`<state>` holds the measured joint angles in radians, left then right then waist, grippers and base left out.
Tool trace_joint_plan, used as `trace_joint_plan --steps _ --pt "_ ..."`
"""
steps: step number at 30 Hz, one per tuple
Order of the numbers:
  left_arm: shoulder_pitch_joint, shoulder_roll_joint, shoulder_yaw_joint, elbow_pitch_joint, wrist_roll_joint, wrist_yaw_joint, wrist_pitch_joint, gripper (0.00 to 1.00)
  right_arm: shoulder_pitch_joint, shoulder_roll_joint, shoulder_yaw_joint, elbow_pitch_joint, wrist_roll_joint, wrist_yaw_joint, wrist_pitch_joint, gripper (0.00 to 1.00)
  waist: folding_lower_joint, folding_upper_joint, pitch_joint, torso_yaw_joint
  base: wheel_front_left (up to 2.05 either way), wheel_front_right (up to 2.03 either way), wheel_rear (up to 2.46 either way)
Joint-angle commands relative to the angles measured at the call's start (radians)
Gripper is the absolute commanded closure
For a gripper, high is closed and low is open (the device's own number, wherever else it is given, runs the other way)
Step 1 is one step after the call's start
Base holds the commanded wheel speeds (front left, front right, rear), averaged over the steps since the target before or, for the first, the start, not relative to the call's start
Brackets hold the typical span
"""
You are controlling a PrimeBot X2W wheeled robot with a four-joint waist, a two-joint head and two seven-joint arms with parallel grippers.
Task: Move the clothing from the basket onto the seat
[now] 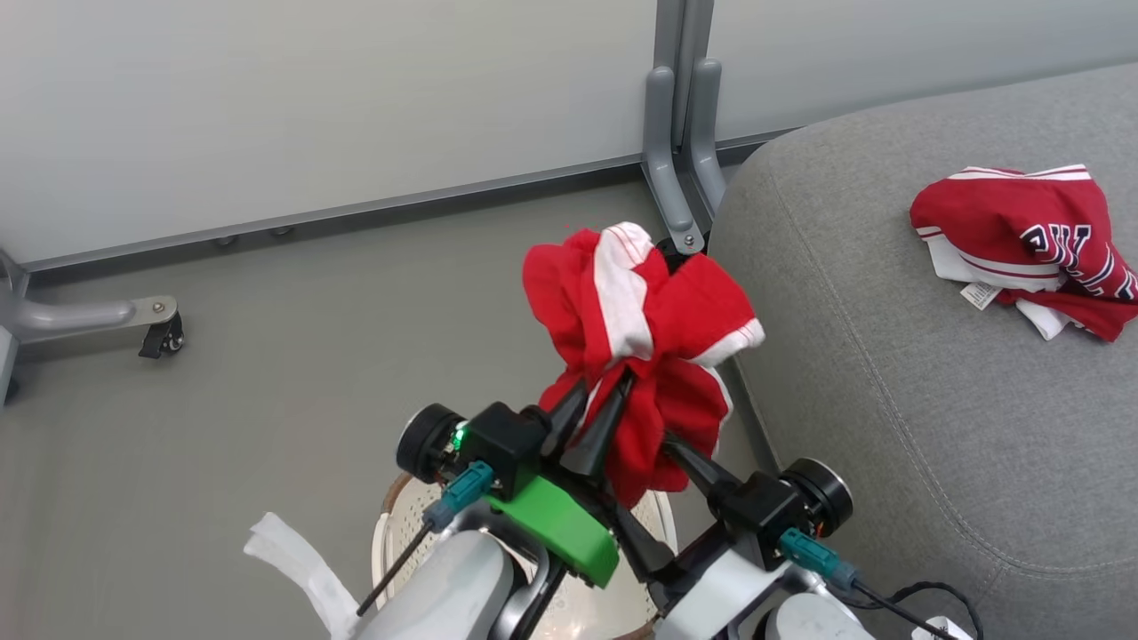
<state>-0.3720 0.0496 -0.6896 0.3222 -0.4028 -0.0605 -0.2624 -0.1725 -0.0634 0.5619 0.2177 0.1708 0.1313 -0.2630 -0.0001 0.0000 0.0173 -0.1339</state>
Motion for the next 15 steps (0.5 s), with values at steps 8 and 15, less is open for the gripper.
trace_joint_plan --steps 8,15 --pt "-0.037 0.002 -0.084 0.002 -0.042 0.03 -0.003 1.0 -0.009 0.011 -0.086 0.038 -0.035 -0.001 -0.003 0.0 0.0001 0.0 0.011 0.014 0.0 0.0 0.0" --pt "-0.054 0.002 -0.115 0.014 -0.065 0.037 -0.003 1.0 -0.015 0.011 -0.119 0.086 -0.026 -0.001 -0.003 1.0 0.0001 0.0 0.014 0.021 0.0 0.0 0.0"
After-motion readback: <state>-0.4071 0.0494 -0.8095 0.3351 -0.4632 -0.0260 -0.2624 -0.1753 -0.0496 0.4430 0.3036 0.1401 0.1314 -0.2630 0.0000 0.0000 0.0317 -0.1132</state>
